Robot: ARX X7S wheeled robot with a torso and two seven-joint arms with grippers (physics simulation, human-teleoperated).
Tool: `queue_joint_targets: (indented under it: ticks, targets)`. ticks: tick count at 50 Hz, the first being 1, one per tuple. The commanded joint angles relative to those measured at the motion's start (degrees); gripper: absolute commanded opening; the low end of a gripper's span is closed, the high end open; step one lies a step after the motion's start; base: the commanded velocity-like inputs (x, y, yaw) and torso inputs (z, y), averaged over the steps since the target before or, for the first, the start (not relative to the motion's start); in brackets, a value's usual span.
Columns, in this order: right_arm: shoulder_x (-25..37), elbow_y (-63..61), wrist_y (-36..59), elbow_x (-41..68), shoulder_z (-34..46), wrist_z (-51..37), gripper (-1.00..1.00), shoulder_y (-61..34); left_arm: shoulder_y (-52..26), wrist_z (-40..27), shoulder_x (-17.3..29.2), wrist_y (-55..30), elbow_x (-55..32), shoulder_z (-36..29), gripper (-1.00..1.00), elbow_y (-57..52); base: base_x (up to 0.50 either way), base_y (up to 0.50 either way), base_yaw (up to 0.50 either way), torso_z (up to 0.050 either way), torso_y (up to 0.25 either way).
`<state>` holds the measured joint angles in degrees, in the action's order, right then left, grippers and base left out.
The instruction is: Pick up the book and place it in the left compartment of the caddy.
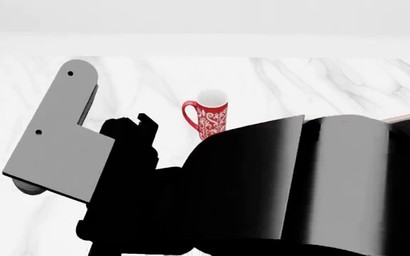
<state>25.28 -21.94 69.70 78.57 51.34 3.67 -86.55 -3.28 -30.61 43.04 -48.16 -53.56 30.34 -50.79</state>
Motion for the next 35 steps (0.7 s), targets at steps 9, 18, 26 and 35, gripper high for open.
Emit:
queue_joint_targets:
  ticks: [9, 18, 26, 35]
  targets:
    - [2.4, 3.3, -8.4, -16.7, 8.7, 17.2, 1.0, 0.7, 0.3, -0.3, 0.3, 0.2, -0.1, -0.1, 1.0, -0.3, 0.0, 0.0, 0.0, 0.0, 0.0]
    - [2.1, 2.6, -10.1, -17.7, 10.1, 18.9, 1.0, 1.9, 0.7, -0.1, 0.4, 0.7, 0.2, 0.0, 1.0, -0.4, 0.0, 0.0, 0.0, 0.0, 0.0]
    - [1.8, 2.3, -10.4, -17.3, 11.1, 19.7, 1.0, 3.1, 0.6, -0.2, 0.5, 0.7, 0.0, -0.2, 1.0, -0.2, 0.0, 0.0, 0.0, 0.0, 0.0]
    - [1.3, 2.8, -10.2, -17.2, 11.9, 20.1, 1.0, 3.6, 0.5, -0.2, 0.6, 0.9, 0.3, -0.8, 1.0, -0.1, 0.0, 0.0, 0.0, 0.0, 0.0]
